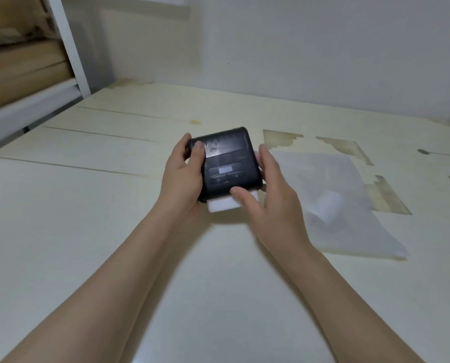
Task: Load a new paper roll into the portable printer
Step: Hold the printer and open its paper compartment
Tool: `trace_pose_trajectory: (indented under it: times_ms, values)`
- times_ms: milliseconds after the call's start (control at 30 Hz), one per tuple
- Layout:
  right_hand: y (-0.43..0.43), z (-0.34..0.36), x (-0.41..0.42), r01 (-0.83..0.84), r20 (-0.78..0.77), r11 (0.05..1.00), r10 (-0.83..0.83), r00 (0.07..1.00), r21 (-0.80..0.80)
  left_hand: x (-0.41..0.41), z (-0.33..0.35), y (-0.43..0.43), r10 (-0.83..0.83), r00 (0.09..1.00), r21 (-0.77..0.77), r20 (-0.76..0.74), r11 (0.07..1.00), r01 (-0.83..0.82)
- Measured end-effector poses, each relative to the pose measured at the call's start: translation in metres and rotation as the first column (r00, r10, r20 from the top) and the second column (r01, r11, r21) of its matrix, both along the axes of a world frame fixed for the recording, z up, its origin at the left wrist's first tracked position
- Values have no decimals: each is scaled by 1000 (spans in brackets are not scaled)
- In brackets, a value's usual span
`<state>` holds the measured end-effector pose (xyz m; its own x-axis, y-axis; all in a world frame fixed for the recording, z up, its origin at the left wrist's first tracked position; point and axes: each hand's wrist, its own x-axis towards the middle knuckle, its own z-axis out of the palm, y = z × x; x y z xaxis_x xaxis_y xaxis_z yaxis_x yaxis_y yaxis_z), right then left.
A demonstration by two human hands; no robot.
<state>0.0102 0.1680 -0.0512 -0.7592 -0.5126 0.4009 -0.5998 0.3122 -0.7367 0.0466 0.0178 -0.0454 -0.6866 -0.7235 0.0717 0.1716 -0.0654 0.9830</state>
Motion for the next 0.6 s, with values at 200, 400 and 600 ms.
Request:
trace_pose_trajectory:
  times_ms: [200,400,600]
  values:
    - [8,7,-4,-118,349,965,197,916,-234,0,3,3,-73,996,149,-50,986,80]
    - [19,9,-11,-156,409,953,255,876,-259,6,8,6,-251,966,263,-54,930,256]
    - [23,6,-13,-207,461,940,317,829,-272,10,6,4,-280,960,272,-24,922,276]
